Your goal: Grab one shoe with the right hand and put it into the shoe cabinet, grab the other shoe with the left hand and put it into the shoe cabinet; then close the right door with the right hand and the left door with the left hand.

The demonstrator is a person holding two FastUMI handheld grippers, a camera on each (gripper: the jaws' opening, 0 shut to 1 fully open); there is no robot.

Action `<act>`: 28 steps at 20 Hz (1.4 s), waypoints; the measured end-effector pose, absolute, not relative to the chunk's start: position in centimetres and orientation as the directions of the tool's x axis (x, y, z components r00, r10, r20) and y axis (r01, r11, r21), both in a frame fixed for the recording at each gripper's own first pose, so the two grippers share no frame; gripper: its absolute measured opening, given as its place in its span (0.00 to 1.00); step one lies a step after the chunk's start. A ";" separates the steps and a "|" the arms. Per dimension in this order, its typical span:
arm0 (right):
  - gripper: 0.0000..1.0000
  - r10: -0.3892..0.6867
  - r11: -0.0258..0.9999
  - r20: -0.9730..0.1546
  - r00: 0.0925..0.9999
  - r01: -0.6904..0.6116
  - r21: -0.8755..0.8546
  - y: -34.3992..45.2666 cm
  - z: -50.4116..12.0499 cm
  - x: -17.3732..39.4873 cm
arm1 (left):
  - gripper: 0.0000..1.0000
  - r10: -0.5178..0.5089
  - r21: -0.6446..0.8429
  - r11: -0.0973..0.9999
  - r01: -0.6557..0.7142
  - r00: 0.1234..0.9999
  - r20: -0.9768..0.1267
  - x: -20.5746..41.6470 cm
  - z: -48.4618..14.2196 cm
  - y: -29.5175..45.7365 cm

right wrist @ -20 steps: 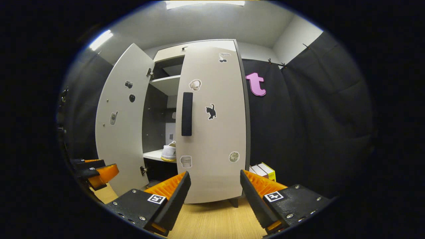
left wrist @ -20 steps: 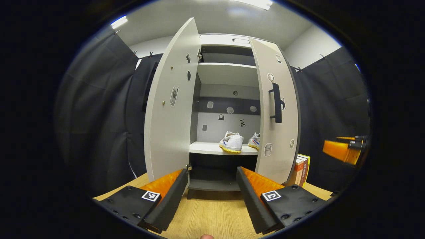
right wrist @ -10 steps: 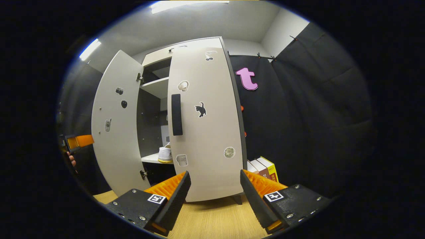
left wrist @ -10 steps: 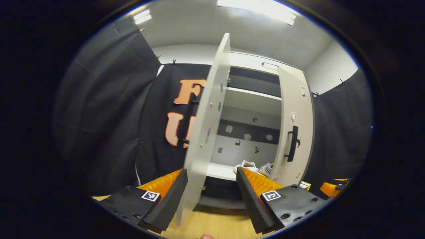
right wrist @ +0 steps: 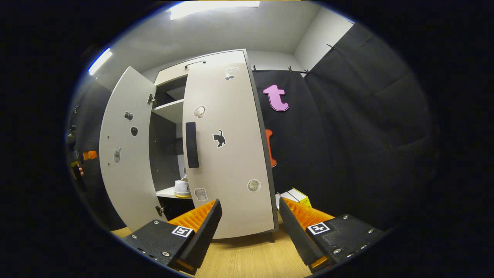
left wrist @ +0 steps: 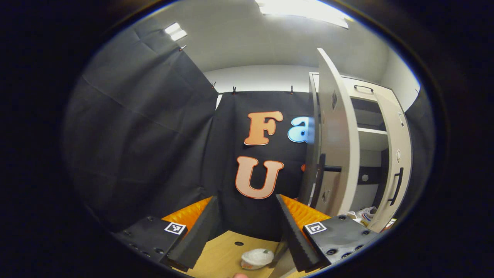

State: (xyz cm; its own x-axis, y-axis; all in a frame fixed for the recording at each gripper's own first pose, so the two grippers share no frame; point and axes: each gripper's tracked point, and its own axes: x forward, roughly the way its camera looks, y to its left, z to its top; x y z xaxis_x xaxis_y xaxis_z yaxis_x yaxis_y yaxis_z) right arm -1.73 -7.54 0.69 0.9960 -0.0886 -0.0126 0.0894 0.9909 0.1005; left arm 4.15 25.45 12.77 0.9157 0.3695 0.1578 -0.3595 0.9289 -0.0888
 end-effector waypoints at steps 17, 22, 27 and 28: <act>0.92 -0.077 0.995 -0.028 0.997 0.079 0.057 -7.2 0.9 -1.4 | 0.86 0.227 -0.047 0.974 -0.223 0.965 0.133 8.6 12.3 19.0; 0.92 -0.079 0.995 -0.022 0.997 0.080 0.051 -7.6 1.1 -1.5 | 0.87 0.157 -0.043 0.987 -0.153 0.982 0.108 9.7 12.0 14.1; 0.92 -0.088 0.995 -0.020 0.996 0.089 0.043 -8.3 1.2 -1.6 | 0.87 0.082 -0.038 0.996 -0.079 0.992 0.100 12.1 11.7 9.0; 0.92 -0.090 0.995 -0.022 0.996 0.091 0.040 -8.3 1.2 -1.6 | 0.88 0.058 -0.046 0.997 -0.053 0.994 0.094 12.8 11.4 7.9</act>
State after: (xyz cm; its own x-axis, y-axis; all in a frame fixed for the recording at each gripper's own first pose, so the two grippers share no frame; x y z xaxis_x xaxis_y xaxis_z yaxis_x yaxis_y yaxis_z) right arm -1.62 -8.31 1.17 0.9957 -0.0902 -0.0218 0.0910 0.9950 0.0402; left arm 12.84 7.86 11.43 0.9939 0.0575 0.0942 -0.0534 0.9975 -0.0464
